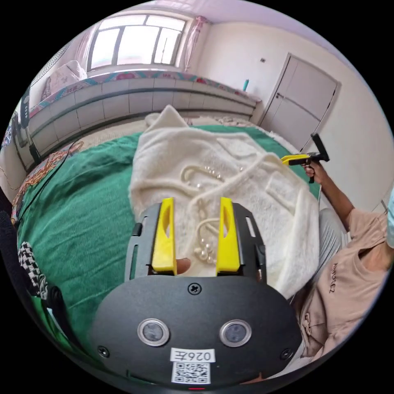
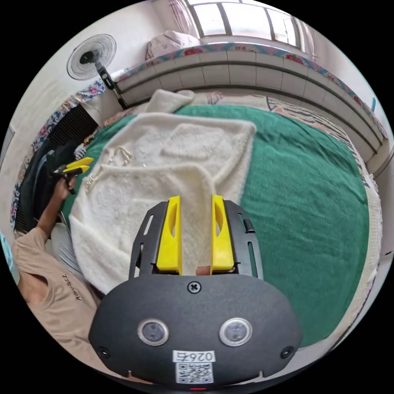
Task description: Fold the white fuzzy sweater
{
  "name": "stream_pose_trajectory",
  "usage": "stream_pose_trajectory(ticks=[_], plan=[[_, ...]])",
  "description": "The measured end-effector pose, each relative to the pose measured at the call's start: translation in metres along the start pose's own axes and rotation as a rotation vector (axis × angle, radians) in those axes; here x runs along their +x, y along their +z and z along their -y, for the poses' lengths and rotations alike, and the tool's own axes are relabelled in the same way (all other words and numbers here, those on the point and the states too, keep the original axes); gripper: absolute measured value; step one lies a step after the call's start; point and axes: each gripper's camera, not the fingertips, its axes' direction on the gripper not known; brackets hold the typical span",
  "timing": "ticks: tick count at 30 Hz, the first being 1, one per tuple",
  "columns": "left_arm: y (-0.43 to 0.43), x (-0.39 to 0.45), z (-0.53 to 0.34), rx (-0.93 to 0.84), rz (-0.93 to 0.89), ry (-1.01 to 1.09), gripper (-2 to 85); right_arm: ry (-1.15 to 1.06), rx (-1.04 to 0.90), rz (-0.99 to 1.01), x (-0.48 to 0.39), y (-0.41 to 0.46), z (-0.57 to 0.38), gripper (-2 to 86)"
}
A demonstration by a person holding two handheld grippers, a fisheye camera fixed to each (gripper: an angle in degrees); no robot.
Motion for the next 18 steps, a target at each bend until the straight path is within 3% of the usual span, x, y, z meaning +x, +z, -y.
stream_pose_trajectory(ticks=[4, 6, 12, 15, 18], plan=[[0.062, 0.015, 0.012, -0.338, 0.072, 0.056, 9.2, -0.024, -0.194, -0.095, 0.002, 0.027, -0.005, 0.4], [0.055, 0.023, 0.022, -0.337, 0.12, 0.114, 4.4, -0.051, -0.248, -0.047, -0.003, 0.023, -0.008, -0.4], [-0.005, 0.017, 0.027, -0.364, -0.194, 0.149, 2.4, -0.031, -0.09, 0.033, -0.004, -0.095, -0.069, -0.8], [0.02, -0.019, 0.029, -0.449, -0.231, 0.071, 2.7, 0.045, -0.104, -0.059, 0.026, -0.107, -0.093, -0.1], [0.066, -0.061, 0.031, -0.472, -0.289, -0.061, 3.2, 0.054, -0.025, 0.017, 0.046, -0.087, -0.089, 4.0]])
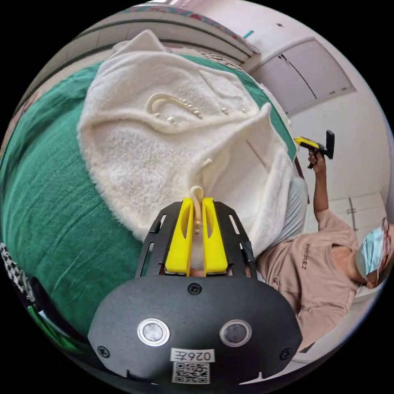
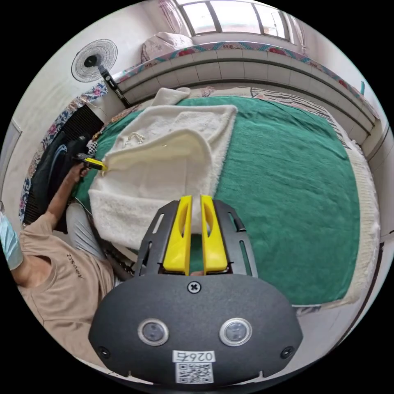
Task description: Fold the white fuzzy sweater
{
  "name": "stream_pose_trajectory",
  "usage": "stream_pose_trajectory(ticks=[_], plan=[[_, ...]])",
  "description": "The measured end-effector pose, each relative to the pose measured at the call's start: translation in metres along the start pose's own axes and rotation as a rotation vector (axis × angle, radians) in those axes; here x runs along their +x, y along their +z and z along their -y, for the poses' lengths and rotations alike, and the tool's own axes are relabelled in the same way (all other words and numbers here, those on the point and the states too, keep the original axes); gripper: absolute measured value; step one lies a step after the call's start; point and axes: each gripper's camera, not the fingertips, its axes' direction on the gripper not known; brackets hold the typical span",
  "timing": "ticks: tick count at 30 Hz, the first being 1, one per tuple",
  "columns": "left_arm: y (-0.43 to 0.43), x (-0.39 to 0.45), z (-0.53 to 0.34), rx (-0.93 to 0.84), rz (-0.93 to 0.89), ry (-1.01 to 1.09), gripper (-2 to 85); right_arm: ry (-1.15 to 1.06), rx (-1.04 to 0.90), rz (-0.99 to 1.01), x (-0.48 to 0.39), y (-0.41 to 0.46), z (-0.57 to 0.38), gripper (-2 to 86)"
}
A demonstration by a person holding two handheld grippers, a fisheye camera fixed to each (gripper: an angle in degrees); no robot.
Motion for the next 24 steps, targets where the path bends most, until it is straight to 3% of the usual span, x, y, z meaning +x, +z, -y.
stream_pose_trajectory(ticks=[5, 7, 9, 12, 16, 18, 20, 22, 24], plan=[[0.002, -0.044, -0.007, 0.169, -0.177, -0.07, 4.0, 0.03, 0.023, 0.018, 0.018, 0.058, 0.056, 8.0], [-0.003, -0.053, -0.013, 0.202, -0.208, -0.083, 4.0, 0.011, -0.062, -0.003, 0.021, 0.08, 0.075, 0.6], [-0.01, -0.06, -0.016, 0.217, -0.247, -0.089, 3.7, -0.001, -0.183, -0.017, 0.023, 0.096, 0.087, -0.8], [-0.038, -0.058, -0.02, 0.222, -0.319, -0.013, 3.1, -0.027, -0.166, 0.055, 0.019, 0.067, 0.079, -1.3], [-0.067, -0.055, -0.009, 0.069, -0.302, 0.073, 2.7, -0.013, -0.119, 0.12, 0.024, 0.005, 0.044, -1.5], [-0.051, -0.063, 0.006, -0.057, -0.329, 0.057, 2.9, 0.017, -0.193, 0.158, 0.034, 0.006, 0.036, -1.5], [-0.023, -0.078, 0.03, -0.165, -0.354, 0.007, 3.5, 0.068, -0.398, 0.2, 0.054, 0.049, 0.038, -1.4], [-0.017, -0.085, 0.043, -0.151, -0.422, -0.018, 4.0, 0.093, -0.518, 0.289, 0.066, 0.084, 0.041, -1.1], [-0.03, -0.084, 0.04, -0.083, -0.434, -0.016, 4.3, 0.092, -0.499, 0.393, 0.073, 0.083, 0.045, -0.7]])
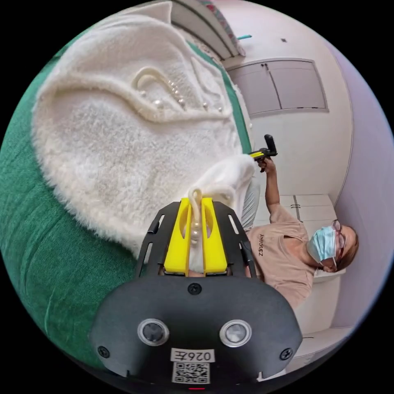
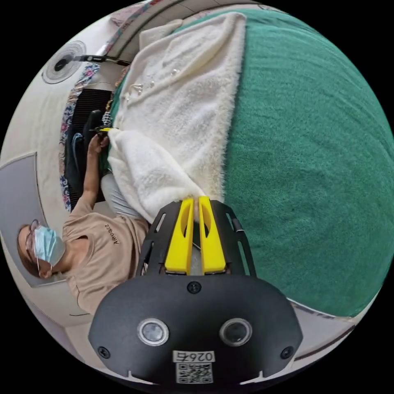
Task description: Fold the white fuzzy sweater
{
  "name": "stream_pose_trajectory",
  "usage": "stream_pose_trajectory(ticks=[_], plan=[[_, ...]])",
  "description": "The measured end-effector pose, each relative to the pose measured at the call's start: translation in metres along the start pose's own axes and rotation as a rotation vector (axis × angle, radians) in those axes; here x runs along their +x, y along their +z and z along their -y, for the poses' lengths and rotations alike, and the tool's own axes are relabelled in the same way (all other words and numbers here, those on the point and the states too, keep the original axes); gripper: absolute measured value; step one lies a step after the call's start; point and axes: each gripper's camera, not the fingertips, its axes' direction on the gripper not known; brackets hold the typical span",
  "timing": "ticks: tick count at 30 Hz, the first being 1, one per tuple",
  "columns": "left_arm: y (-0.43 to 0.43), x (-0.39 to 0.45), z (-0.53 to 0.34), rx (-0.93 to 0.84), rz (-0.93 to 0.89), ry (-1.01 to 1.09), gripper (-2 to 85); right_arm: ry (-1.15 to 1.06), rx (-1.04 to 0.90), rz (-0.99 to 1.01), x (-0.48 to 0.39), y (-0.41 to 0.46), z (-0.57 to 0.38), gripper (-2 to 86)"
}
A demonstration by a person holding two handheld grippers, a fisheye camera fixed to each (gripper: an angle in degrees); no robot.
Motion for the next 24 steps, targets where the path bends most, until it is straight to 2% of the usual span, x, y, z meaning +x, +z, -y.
stream_pose_trajectory(ticks=[3, 7, 8, 9, 10, 11, 13, 17, 20, 24], plan=[[-0.045, 0.034, -0.04, 0.172, -0.027, 0.149, 4.1, -0.079, 0.103, 0.0, -0.015, -0.027, -0.021, 1.3], [-0.137, 0.072, -0.129, 0.611, -0.087, 0.337, -0.3, -0.111, 0.37, -0.151, -0.05, -0.081, -0.059, 3.9], [-0.156, 0.084, -0.152, 0.76, -0.058, 0.374, -0.6, -0.124, 0.441, -0.222, -0.066, -0.093, -0.061, 4.2], [-0.163, 0.091, -0.162, 0.832, -0.022, 0.381, -0.6, -0.141, 0.475, -0.267, -0.076, -0.096, -0.061, 4.3], [-0.169, 0.111, -0.171, 0.927, 0.087, 0.41, -0.6, -0.18, 0.542, -0.376, -0.099, -0.099, -0.054, 4.5], [-0.165, 0.134, -0.166, 0.947, 0.219, 0.434, -0.5, -0.224, 0.584, -0.49, -0.124, -0.095, -0.04, 4.7], [-0.145, 0.167, -0.134, 0.852, 0.416, 0.463, 0.2, -0.301, 0.565, -0.65, -0.162, -0.075, -0.007, 4.5], [-0.067, 0.206, -0.015, 0.486, 0.813, 0.427, 11.7, -0.463, 0.406, -0.877, -0.221, -0.013, 0.082, 7.5], [-0.003, 0.21, 0.049, 0.203, 1.022, 0.468, 13.6, -0.545, 0.226, -0.995, -0.237, 0.028, 0.129, 9.2], [0.048, 0.212, 0.089, 0.008, 1.161, 0.532, 13.6, -0.613, 0.139, -1.13, -0.246, 0.054, 0.154, 8.8]])
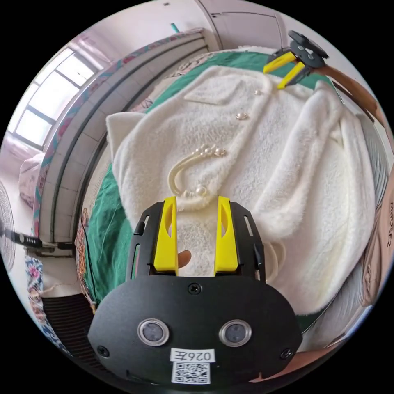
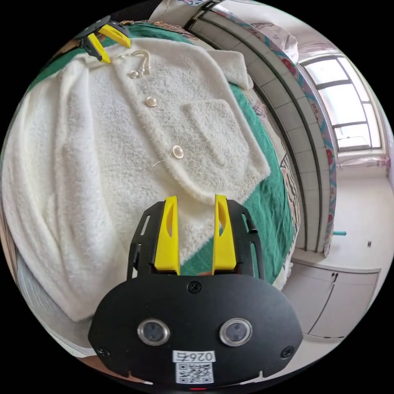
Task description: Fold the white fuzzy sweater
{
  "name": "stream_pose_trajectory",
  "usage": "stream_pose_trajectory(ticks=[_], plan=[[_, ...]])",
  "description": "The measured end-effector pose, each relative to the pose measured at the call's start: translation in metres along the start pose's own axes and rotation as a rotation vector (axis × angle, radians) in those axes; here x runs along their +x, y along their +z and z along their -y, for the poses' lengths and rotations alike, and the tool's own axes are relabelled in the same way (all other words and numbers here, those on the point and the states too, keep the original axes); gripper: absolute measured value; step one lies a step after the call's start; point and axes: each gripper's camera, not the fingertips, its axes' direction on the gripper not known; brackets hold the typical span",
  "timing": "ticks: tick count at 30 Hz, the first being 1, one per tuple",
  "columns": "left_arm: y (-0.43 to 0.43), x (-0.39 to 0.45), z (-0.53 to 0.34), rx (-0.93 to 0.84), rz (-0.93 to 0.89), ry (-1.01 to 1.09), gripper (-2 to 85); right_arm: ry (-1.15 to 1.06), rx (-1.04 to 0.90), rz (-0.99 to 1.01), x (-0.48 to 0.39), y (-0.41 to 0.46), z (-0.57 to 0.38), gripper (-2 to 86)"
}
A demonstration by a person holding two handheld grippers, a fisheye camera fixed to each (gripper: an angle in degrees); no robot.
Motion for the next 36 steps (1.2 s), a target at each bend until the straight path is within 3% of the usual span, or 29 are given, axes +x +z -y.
stream_pose_trajectory(ticks=[6, 8, 10, 14, 16, 21, 24, 29, 31, 33, 36], plan=[[0.012, -0.016, 0.037, -0.084, -0.102, 0.027, 8.6, -0.051, -0.049, 0.043, 0.011, 0.011, 0.026, 5.8], [0.006, -0.04, 0.041, -0.07, -0.15, -0.027, 5.1, -0.035, -0.075, 0.163, 0.028, 0.011, 0.03, 0.2], [-0.004, -0.057, 0.039, -0.022, -0.199, -0.062, 2.6, -0.002, -0.07, 0.152, 0.04, 0.004, 0.028, -0.9], [-0.048, -0.068, 0.012, 0.131, -0.212, -0.096, 1.7, 0.127, 0.107, 0.146, 0.059, -0.054, -0.012, -1.2], [-0.047, -0.063, -0.004, 0.119, -0.228, -0.073, 1.9, 0.151, 0.144, 0.18, 0.052, -0.066, -0.037, -1.2], [-0.005, -0.067, -0.036, 0.054, -0.413, -0.11, 5.8, 0.102, -0.038, 0.335, 0.018, -0.011, -0.057, 1.6], [-0.031, -0.087, -0.067, 0.148, -0.422, -0.161, 8.1, 0.138, 0.013, 0.315, 0.023, -0.029, -0.074, 4.4], [-0.06, -0.138, -0.104, 0.382, -0.507, -0.256, 3.6, 0.247, 0.218, 0.379, 0.049, -0.065, -0.107, 4.4], [-0.032, -0.139, -0.093, 0.316, -0.553, -0.269, 0.8, 0.247, 0.227, 0.445, 0.048, -0.052, -0.105, 3.4], [0.014, -0.131, -0.081, 0.112, -0.579, -0.28, -0.1, 0.244, 0.045, 0.433, 0.039, -0.013, -0.099, 1.0], [-0.007, -0.145, -0.109, 0.268, -0.68, -0.363, -0.8, 0.361, 0.087, 0.446, 0.043, -0.02, -0.131, -0.4]])
